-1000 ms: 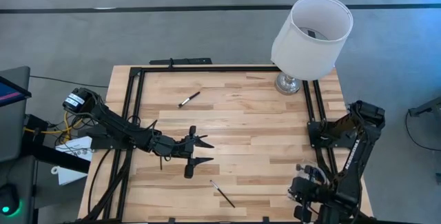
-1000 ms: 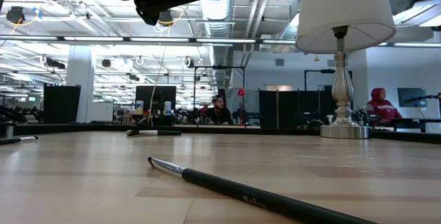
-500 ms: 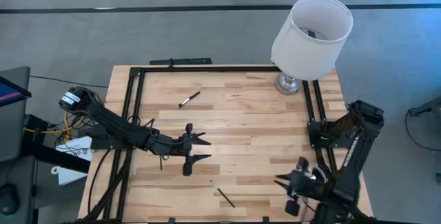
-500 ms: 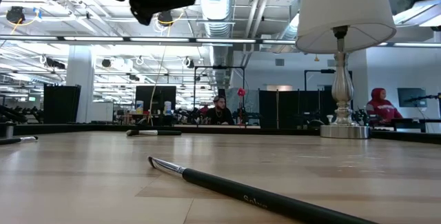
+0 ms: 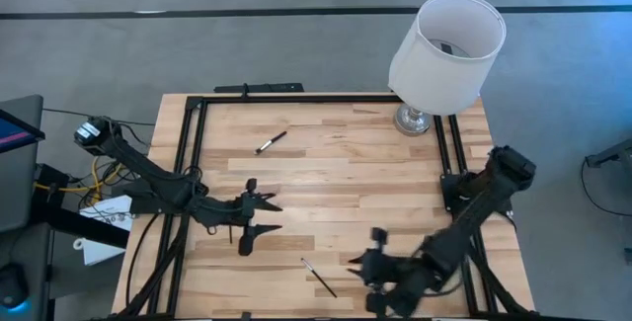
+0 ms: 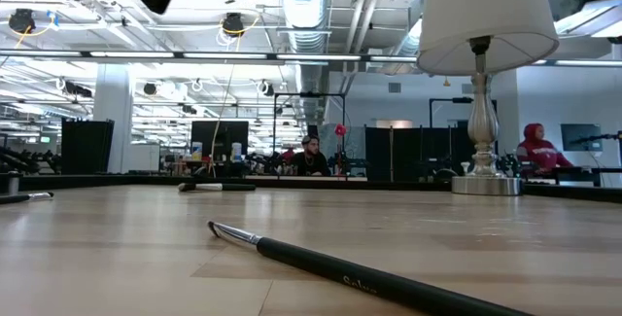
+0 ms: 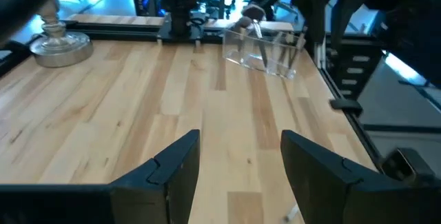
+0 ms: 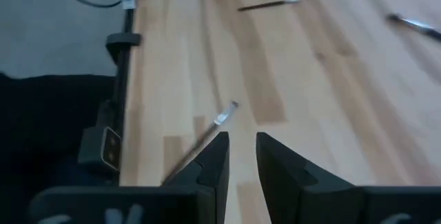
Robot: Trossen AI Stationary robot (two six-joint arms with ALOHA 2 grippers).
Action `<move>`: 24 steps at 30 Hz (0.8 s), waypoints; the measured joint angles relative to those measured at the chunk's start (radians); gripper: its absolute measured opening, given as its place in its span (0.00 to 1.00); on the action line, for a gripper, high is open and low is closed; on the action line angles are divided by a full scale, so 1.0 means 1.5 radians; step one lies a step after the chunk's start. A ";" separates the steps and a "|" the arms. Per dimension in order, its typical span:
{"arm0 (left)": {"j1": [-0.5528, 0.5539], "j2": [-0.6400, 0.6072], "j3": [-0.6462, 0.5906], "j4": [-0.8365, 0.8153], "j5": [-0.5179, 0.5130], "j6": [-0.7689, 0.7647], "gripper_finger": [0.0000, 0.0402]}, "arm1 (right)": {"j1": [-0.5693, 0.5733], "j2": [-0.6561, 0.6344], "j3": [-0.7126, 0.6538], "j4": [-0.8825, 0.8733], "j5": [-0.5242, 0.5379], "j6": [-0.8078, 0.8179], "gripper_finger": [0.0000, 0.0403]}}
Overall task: Pick & Place Makeup Brushes
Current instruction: Put the black eyeshadow brush into the transparent organizer
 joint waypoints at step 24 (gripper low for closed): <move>-0.206 -0.053 0.000 -0.011 -0.017 -0.016 0.50 | -0.149 0.345 0.230 0.039 -0.197 -0.074 0.26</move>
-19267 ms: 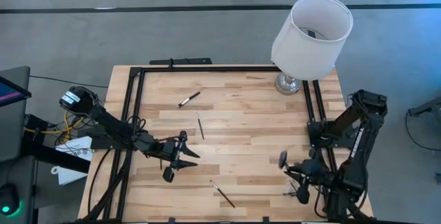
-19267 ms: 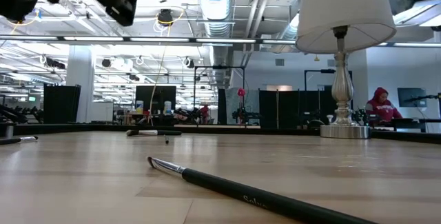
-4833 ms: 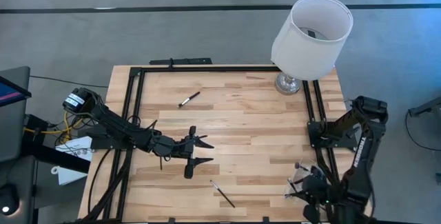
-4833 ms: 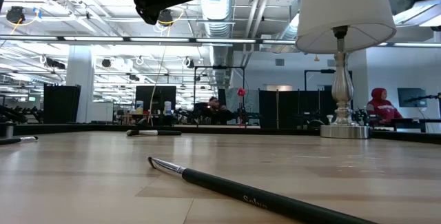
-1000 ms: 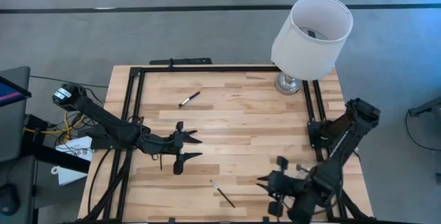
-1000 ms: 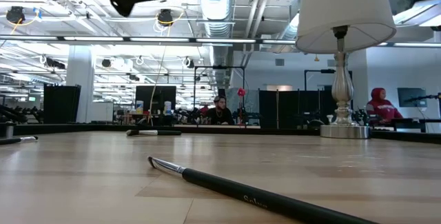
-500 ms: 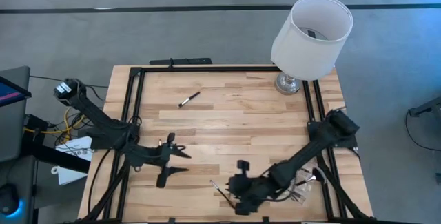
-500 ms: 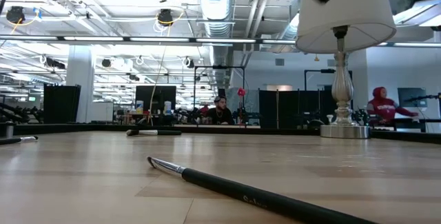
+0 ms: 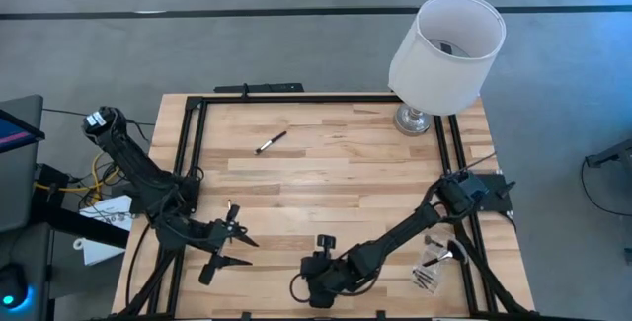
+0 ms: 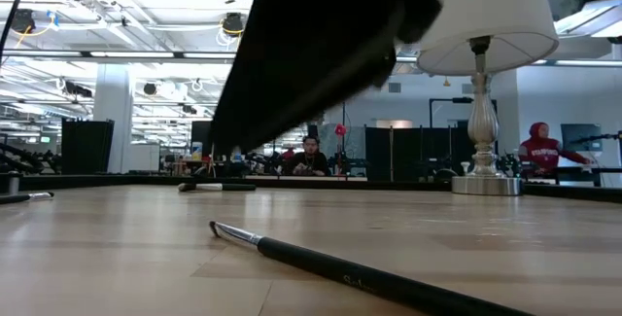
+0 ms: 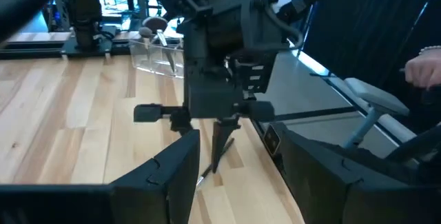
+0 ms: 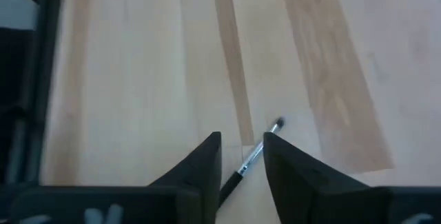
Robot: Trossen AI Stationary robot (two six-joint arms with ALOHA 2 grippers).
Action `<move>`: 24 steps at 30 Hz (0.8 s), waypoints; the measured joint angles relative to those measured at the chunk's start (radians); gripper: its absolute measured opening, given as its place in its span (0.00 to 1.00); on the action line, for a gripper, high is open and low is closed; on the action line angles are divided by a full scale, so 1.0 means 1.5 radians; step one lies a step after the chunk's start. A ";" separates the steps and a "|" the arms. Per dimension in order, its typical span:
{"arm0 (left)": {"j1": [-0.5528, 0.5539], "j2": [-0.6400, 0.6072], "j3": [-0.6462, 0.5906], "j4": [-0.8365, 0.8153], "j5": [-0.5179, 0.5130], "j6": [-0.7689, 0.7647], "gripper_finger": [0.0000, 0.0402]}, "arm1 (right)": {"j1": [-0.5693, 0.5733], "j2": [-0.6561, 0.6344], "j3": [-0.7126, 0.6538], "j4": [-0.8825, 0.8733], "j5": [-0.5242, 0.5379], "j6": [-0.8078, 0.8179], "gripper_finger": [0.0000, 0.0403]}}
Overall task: Pick & Place Makeup Brushes
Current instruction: Put the black eyeshadow brush into the transparent organizer
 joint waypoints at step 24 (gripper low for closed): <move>-0.001 0.000 0.000 -0.020 -0.020 0.004 0.50 | 0.004 0.033 0.007 -0.037 0.021 0.074 0.27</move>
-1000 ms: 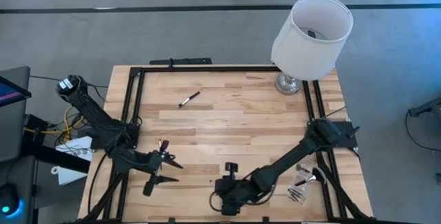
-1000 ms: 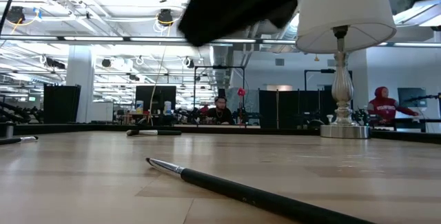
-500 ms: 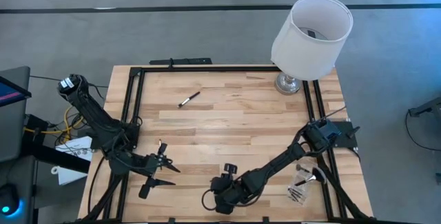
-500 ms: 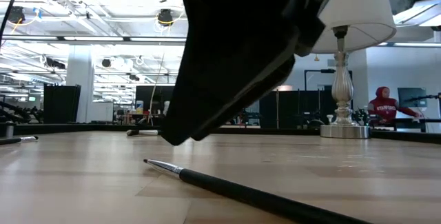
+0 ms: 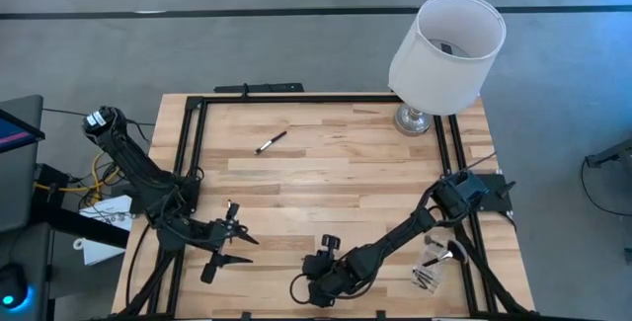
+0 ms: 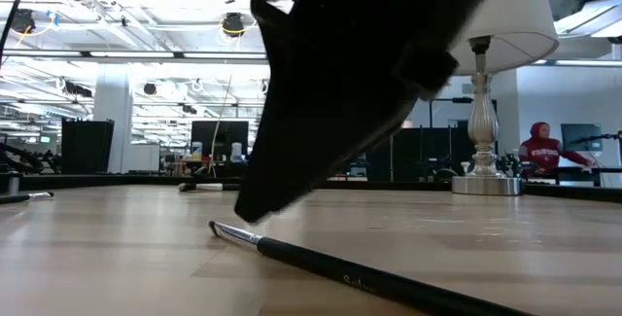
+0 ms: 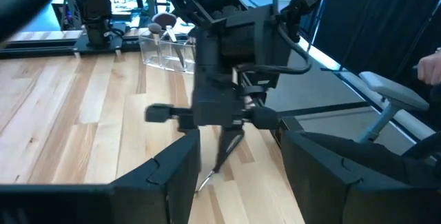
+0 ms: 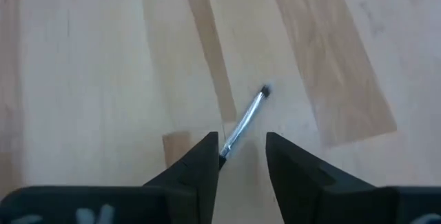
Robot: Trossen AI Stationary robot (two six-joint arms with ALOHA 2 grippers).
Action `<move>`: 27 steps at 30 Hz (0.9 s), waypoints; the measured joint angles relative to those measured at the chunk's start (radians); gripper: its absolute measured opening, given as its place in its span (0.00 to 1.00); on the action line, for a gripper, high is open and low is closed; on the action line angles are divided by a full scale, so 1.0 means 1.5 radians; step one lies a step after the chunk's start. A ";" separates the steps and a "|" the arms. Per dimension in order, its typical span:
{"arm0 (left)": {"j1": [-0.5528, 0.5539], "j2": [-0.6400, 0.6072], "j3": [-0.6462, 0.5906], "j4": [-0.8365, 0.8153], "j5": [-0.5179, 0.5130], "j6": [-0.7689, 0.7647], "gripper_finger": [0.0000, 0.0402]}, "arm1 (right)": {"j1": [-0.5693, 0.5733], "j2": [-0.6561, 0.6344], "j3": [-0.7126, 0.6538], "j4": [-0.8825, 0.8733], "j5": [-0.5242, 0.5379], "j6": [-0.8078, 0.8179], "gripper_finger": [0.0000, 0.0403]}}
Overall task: Pick & Place Makeup Brushes
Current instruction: Put the black eyeshadow brush into the transparent organizer
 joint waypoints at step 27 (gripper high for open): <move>0.001 0.000 0.000 -0.007 -0.013 -0.003 0.50 | 0.000 0.024 0.003 -0.022 -0.003 -0.008 0.03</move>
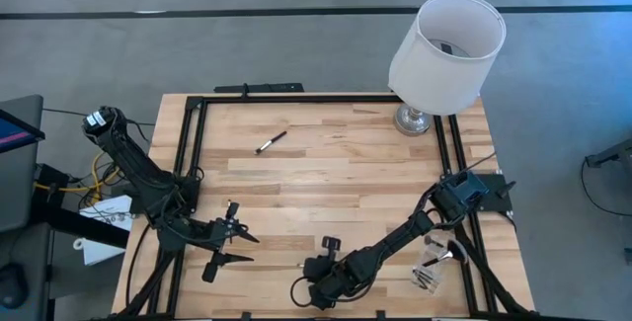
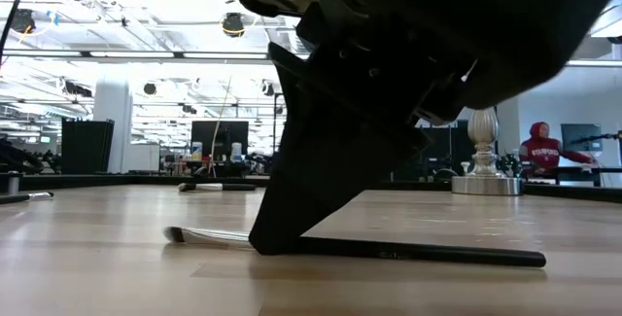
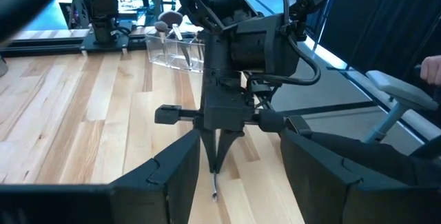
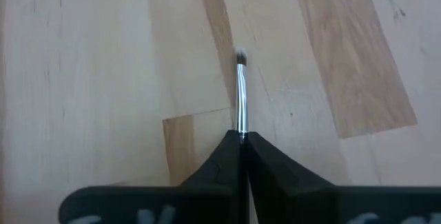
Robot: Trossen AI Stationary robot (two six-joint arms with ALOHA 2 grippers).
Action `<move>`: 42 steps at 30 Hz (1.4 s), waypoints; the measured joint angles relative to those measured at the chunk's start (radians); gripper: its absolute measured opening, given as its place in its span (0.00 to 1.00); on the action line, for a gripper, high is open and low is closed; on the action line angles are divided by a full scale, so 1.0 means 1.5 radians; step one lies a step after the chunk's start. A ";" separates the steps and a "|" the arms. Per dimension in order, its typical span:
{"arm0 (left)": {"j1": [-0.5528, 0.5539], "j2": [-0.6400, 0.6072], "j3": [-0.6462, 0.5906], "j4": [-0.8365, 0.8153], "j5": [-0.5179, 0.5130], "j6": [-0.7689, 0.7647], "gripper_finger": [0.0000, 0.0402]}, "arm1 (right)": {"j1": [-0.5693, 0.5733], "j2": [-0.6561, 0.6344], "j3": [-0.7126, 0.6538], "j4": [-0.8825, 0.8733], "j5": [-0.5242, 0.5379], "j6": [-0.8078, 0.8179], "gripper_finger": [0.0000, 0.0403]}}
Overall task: Pick & Place Makeup Brushes
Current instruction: Put the black eyeshadow brush into the transparent organizer
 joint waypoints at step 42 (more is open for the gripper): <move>0.054 0.000 -0.034 0.022 -0.026 -0.023 0.50 | 0.160 -0.226 -0.003 -0.390 0.135 0.350 0.02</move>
